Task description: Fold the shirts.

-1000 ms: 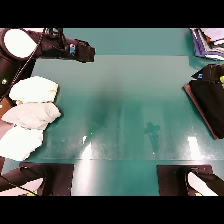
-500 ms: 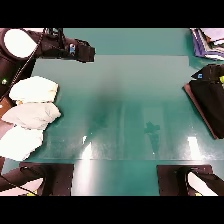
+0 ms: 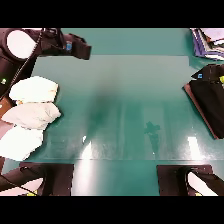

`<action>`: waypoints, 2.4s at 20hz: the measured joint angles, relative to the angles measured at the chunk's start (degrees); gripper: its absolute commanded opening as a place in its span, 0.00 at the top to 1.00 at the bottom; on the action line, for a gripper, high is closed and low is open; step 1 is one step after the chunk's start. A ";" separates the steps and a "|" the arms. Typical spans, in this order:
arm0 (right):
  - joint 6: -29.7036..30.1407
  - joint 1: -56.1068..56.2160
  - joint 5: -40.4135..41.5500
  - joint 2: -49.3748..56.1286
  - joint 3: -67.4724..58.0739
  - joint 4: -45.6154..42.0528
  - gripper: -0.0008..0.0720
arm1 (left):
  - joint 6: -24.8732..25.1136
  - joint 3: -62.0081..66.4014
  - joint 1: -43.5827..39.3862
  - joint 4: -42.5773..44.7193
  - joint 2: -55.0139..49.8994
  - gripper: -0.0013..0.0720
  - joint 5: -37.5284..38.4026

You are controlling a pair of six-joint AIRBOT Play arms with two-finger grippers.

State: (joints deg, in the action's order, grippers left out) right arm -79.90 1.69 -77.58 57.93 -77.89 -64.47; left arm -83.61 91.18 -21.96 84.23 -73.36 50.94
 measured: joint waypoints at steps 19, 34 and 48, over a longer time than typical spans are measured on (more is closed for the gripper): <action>-0.81 0.04 0.70 0.00 0.02 0.46 0.96 | -17.25 -28.04 31.21 15.47 -5.88 0.95 0.11; -1.07 -0.07 13.40 -0.35 -13.97 1.86 0.96 | -16.83 1.25 11.06 13.81 23.74 0.96 8.31; -1.07 -0.11 10.64 -0.35 -17.70 1.77 0.96 | -17.97 2.54 -28.89 0.83 -10.64 0.14 11.54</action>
State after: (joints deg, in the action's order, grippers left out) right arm -80.97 1.58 -66.94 57.58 -95.59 -62.70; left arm -101.58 93.71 -50.85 85.06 -84.01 62.48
